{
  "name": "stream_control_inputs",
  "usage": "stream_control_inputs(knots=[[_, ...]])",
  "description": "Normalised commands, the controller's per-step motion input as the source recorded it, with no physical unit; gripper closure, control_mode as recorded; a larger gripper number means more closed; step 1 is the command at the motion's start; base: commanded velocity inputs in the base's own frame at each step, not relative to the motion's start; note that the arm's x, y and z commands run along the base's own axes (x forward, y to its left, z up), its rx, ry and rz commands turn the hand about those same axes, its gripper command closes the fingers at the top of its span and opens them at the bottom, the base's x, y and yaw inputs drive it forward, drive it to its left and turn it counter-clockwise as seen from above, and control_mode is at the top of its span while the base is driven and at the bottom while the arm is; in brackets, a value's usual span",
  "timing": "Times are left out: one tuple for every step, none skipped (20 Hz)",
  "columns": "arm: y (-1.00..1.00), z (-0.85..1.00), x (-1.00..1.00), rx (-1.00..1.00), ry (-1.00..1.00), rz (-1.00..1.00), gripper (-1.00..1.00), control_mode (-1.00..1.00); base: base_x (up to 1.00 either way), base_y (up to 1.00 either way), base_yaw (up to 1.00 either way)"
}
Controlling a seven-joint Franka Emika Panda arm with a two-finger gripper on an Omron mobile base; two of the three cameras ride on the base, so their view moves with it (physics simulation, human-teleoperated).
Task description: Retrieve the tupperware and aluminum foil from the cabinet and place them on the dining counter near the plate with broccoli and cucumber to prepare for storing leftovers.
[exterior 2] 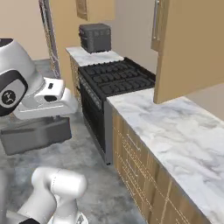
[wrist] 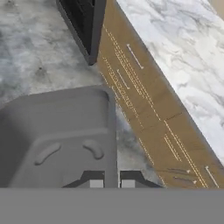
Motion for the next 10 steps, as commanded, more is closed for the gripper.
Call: stream_control_inputs(knots=[[0.00,0.00,0.00,0.00,0.00,0.00,1.00,1.00,0.00,0.11,0.94],[0.00,0.00,0.00,0.00,0.00,0.00,1.00,1.00,0.00,0.09,0.96],[0.00,0.00,0.00,0.00,0.00,0.00,1.00,1.00,0.00,0.08,0.96],[0.00,0.00,0.00,0.00,0.00,0.00,1.00,1.00,0.00,0.07,0.97],[0.00,0.00,0.00,0.00,0.00,0.00,1.00,1.00,0.00,0.07,0.97],[0.00,0.00,0.00,0.00,0.00,0.00,1.00,1.00,0.00,0.09,0.96],[0.00,0.00,0.00,0.00,0.00,0.00,1.00,1.00,0.00,0.11,0.95],[0.00,0.00,0.00,0.00,0.00,0.00,1.00,1.00,0.00,0.11,0.93],[0.00,0.00,0.00,0.00,0.00,0.00,1.00,1.00,0.00,0.13,0.91],[0.00,0.00,0.00,0.00,0.00,0.00,1.00,1.00,0.06,0.14,0.89]])
